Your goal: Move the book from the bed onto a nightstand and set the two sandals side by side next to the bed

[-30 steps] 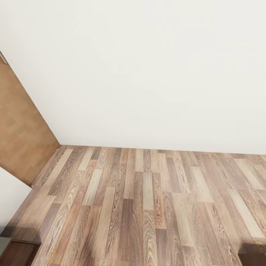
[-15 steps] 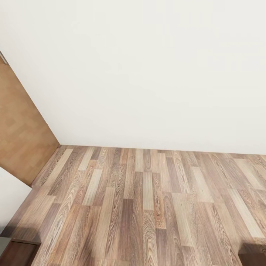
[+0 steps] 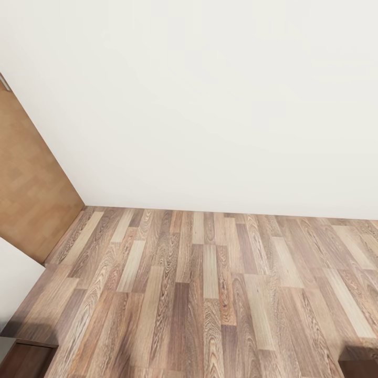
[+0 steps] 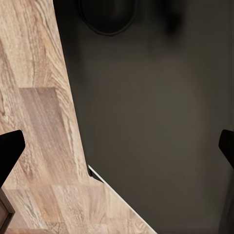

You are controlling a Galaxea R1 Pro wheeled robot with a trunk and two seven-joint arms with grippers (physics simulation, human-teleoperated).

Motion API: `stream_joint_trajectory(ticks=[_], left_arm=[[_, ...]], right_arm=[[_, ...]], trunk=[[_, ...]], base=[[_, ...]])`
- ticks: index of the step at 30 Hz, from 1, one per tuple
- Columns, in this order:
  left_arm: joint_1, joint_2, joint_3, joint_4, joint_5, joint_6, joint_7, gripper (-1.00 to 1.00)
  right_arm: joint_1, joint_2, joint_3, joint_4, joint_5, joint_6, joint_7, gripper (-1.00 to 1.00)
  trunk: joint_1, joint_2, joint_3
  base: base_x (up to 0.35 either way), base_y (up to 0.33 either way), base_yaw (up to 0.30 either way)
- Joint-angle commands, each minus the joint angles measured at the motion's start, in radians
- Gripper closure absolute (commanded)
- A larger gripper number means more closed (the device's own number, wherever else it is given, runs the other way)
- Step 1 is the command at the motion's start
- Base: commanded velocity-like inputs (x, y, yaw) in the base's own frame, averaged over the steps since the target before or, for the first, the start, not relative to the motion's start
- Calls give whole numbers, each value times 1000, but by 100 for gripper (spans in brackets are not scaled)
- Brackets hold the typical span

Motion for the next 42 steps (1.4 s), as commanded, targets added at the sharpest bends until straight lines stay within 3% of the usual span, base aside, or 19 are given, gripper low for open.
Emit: stream_joint_trajectory(ticks=[1,25,42], left_arm=[[-1,0,-9,1,9,-4,4,-100],[-1,-2,-9,1,8,-1,4,-100],[-1,-4,-9,1,8,-1,4,-100]], right_arm=[[-1,0,8,0,0,5,-4,-100],[-1,-3,7,-2,0,1,-3,-100],[-1,-4,7,0,0,1,-2,-100]], trunk=[[0,0,0],[0,0,23],[0,0,49]], base=[[0,0,0],[9,0,0],[120,0,0]])
